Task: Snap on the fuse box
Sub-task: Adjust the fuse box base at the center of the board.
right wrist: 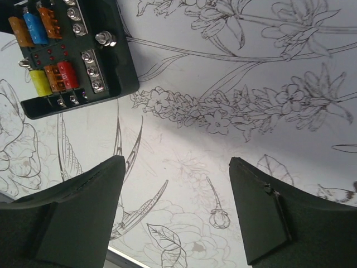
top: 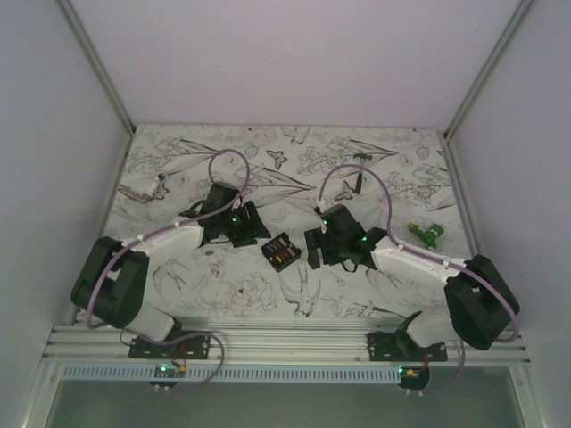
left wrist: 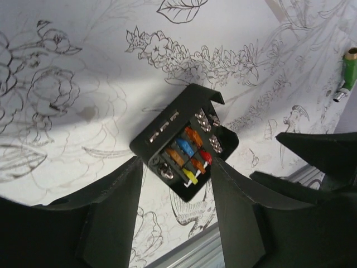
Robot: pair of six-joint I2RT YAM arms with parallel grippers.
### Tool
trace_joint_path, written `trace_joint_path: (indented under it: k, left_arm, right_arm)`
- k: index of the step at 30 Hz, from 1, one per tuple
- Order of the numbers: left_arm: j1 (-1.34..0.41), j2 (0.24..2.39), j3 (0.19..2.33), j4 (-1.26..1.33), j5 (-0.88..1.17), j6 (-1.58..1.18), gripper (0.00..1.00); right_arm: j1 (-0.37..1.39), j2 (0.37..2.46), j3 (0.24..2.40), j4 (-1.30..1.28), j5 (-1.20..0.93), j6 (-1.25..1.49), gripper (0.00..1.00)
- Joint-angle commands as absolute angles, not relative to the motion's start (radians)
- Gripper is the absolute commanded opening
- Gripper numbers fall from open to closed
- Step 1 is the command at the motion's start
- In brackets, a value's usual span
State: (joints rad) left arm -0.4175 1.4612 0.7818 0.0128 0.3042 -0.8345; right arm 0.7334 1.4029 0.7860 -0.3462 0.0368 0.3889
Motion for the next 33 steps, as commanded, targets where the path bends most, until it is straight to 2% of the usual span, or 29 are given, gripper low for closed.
trace_joint_path:
  k: [1,7,16,20,29,33]
  left_arm:
    - [-0.413,1.563,0.856,-0.033,0.367,-0.771,0.55]
    - [-0.416,1.625,0.896,-0.033,0.424,-0.768,0.55]
    - [-0.42,1.606,0.826,-0.006,0.442,-0.81,0.56]
    - [-0.424,1.594,0.805,0.003,0.446,-0.824,0.56]
    - [-0.443,1.538,0.759,0.013,0.413,-0.851,0.56]
    - [-0.437,1.486,0.719,0.012,0.362,-0.859,0.6]
  right_arm:
    - [0.726,1.377,0.746,-0.202,-0.015,0.48,0.82]
    - [0.727,1.468,0.741,-0.131,-0.053,0.506,0.8]
    - [0.727,1.626,0.824,-0.089,-0.076,0.487,0.63]
    - [0.726,1.67,0.866,-0.087,-0.083,0.472,0.59]
    - [0.726,1.703,0.948,-0.13,-0.056,0.413,0.59]
    - [0.7,1.636,0.938,-0.206,0.041,0.369,0.67]
